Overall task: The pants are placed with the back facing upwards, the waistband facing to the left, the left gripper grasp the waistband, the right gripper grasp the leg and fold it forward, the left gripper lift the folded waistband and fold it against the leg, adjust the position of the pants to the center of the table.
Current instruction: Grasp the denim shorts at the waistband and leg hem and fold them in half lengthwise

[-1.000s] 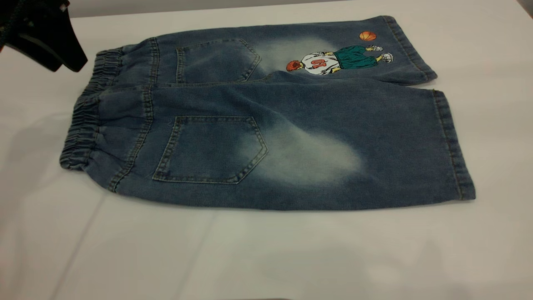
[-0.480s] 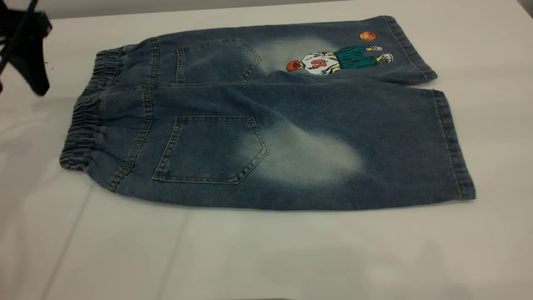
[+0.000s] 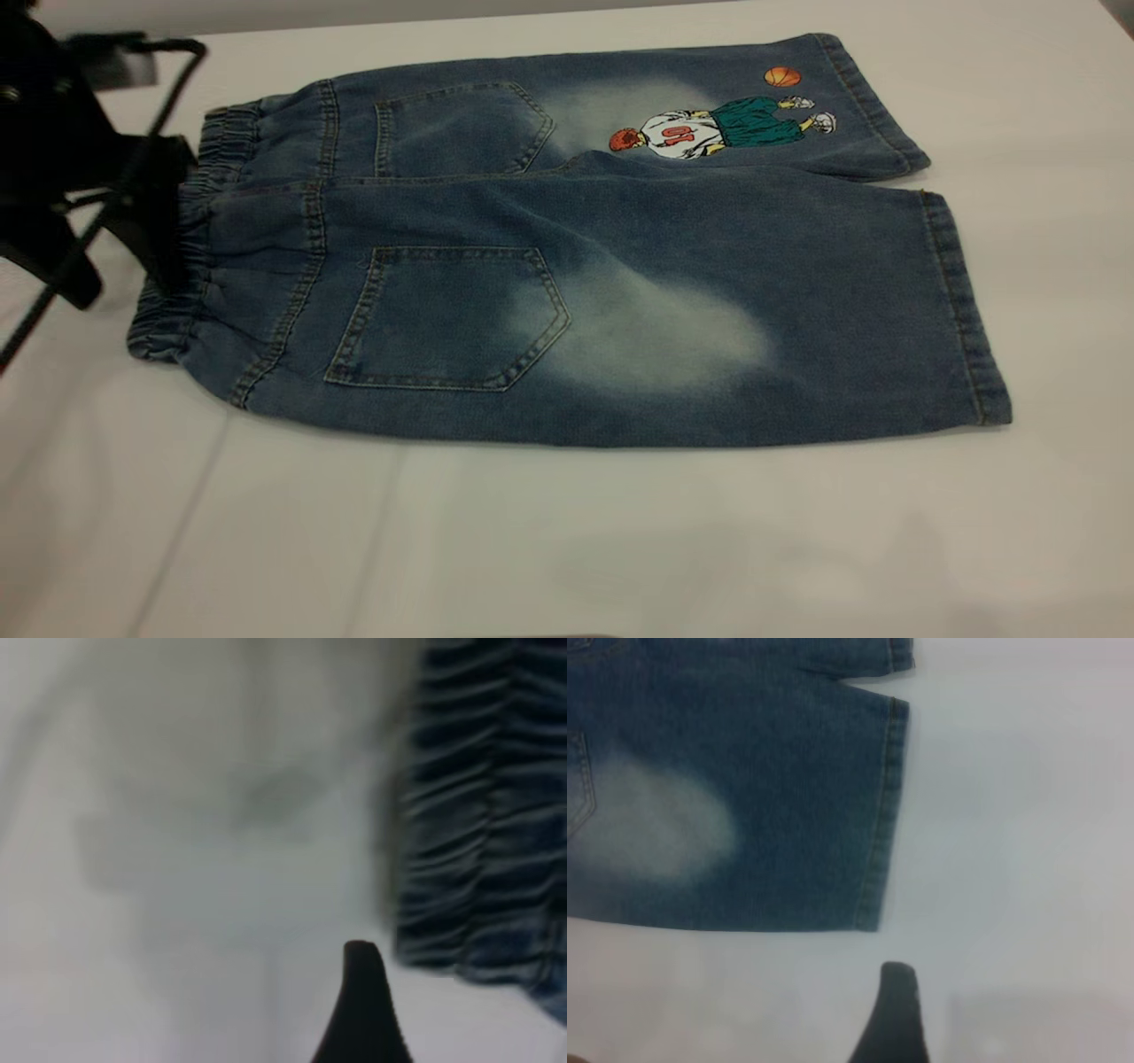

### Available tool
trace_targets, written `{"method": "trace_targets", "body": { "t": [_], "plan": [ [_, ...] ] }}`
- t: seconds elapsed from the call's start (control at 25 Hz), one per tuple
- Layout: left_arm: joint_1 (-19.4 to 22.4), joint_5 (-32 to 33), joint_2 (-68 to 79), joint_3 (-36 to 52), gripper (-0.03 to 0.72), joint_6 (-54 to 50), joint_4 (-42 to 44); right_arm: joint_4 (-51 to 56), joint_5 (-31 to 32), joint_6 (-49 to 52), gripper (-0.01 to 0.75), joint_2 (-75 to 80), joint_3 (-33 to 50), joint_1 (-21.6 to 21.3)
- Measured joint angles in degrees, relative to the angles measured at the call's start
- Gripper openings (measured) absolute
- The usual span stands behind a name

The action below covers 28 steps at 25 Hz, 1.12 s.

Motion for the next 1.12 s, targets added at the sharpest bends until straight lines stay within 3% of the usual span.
{"method": "trace_targets", "body": {
  "t": [0.8,0.88,1.08,1.12],
  "plan": [
    [-0.3,-2.1,5.1,-0.1,0.478,0.6,-0.8,0.0,-0.9,0.0,0.547,0.0,0.0,0.0],
    [-0.3,-2.1,5.2,-0.2,0.424,0.6,-1.1,0.0,-0.9,0.0,0.547,0.0,0.0,0.0],
    [-0.6,-2.2,5.2,-0.3,0.113,0.7,-2.2,-0.8,-0.9,-3.2,0.547,0.1,-1.1,0.0],
    [-0.6,-2.2,5.0,-0.6,0.094,0.9,-2.1,-1.0,-0.8,-5.1,0.547,0.3,-1.9,0.0]
  ]
}}
